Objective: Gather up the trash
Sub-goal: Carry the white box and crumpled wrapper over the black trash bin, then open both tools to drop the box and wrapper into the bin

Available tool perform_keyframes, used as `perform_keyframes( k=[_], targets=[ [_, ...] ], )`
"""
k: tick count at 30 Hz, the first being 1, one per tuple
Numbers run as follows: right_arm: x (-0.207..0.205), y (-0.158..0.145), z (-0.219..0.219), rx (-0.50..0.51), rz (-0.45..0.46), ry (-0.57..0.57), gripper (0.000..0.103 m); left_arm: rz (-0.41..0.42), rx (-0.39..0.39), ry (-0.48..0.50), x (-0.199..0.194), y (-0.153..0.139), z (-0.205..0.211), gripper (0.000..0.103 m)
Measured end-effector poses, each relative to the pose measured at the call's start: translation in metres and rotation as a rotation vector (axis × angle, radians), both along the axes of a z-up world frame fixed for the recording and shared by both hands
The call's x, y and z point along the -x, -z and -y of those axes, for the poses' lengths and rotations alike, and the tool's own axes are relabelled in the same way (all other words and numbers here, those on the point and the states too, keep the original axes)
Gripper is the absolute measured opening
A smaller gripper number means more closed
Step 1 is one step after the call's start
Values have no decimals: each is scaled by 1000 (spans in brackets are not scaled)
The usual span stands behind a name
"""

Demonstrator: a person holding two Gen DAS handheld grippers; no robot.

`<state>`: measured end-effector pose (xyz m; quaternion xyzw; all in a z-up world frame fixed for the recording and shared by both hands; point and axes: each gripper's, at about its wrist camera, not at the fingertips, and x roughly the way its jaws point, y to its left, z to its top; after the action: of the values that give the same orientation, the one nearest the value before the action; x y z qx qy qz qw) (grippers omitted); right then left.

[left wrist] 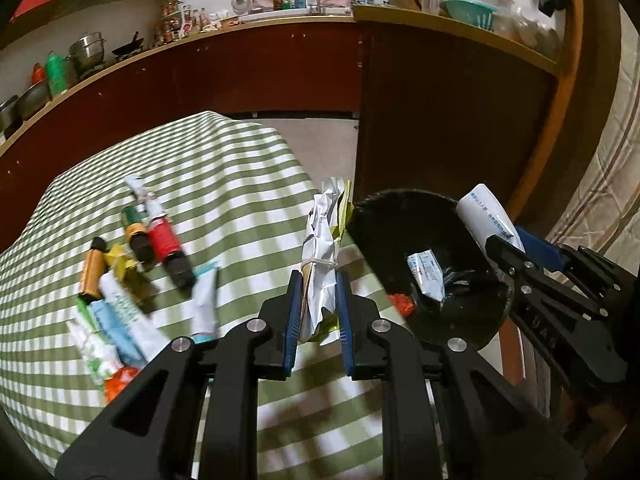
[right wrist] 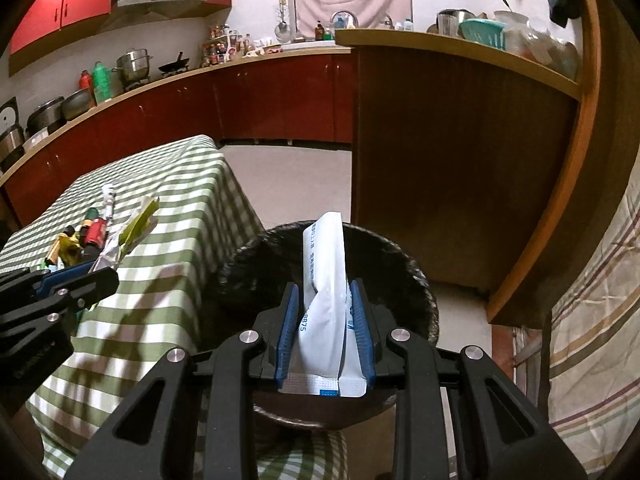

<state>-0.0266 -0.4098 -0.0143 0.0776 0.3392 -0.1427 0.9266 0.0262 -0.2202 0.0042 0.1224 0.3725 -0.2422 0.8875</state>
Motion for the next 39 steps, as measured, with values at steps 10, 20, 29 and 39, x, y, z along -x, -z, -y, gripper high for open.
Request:
perform_keyframes(
  k=[10,20,29,39],
  targets=[
    [-4,10,26,-21,-1,25,28,-10,-35,18,-9,13,39,17],
    [-13,23,42,-50,-19,36,33,-27,-56,20,-17,23,60,22],
    [-8,19,42,-49,-12,51,41,-8,-42,-3,-13,14,48,50],
    [-6,3,9,-54,3,-6,44,1,-39,-69,-3,-4,-5,57]
  ],
)
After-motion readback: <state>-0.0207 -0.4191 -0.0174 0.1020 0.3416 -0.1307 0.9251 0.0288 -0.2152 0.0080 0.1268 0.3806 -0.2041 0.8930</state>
